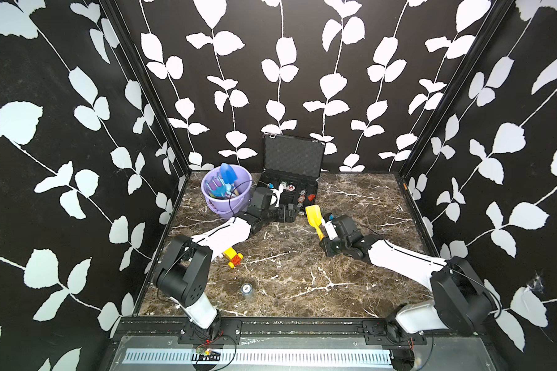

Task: Organize the gardening tools
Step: Pick up the gardening tool from the center of the board.

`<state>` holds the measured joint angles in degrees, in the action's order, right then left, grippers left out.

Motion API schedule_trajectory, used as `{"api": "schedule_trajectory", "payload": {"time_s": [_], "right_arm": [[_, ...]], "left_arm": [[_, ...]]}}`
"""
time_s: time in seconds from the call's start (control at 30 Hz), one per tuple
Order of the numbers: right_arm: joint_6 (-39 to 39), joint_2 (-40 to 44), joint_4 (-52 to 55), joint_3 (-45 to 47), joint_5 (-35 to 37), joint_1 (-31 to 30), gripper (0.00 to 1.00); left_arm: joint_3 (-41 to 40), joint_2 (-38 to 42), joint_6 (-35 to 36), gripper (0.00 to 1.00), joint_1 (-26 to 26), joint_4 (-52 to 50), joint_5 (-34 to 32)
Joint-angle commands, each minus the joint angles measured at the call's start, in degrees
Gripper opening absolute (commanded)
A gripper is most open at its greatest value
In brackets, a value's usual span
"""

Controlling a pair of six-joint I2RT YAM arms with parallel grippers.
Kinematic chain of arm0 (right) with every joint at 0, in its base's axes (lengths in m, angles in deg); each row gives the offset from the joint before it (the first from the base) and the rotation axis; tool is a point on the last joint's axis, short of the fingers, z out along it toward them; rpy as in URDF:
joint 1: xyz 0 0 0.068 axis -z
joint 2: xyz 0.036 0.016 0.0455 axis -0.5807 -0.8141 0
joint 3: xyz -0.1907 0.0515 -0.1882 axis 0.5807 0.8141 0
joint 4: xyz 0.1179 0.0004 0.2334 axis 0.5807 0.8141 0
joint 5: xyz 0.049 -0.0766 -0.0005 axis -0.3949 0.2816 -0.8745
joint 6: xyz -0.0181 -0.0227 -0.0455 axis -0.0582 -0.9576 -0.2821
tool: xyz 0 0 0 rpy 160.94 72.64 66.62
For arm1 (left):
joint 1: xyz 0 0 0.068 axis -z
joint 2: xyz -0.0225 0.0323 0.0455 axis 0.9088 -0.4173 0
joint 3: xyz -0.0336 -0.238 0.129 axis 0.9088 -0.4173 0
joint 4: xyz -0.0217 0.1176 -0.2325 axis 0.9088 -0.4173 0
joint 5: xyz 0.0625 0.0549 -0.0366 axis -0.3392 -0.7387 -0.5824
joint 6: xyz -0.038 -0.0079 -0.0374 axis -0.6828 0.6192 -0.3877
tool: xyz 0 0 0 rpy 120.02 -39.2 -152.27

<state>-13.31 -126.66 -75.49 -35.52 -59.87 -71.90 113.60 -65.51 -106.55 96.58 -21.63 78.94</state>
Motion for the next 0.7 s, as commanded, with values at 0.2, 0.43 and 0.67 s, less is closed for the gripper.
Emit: {"api": "schedule_trajectory", "payload": {"time_s": [0.2, 0.43, 0.67], "right_arm": [[-5.77, 3.02, -2.20, 0.22, 6.76, -5.46, 0.09], [-9.23, 3.87, -1.67, 0.13, 10.34, -9.15, 0.09], [-10.89, 5.14, -0.18, -0.03, 12.75, -10.22, 0.09]], "left_arm": [[3.42, -1.36, 2.27, 0.87, 0.91, -2.35, 3.36], [5.15, -2.42, 4.63, 0.75, 0.92, -5.30, 6.56], [6.87, -1.98, 8.71, 0.64, 0.92, -9.55, 11.65]]}}
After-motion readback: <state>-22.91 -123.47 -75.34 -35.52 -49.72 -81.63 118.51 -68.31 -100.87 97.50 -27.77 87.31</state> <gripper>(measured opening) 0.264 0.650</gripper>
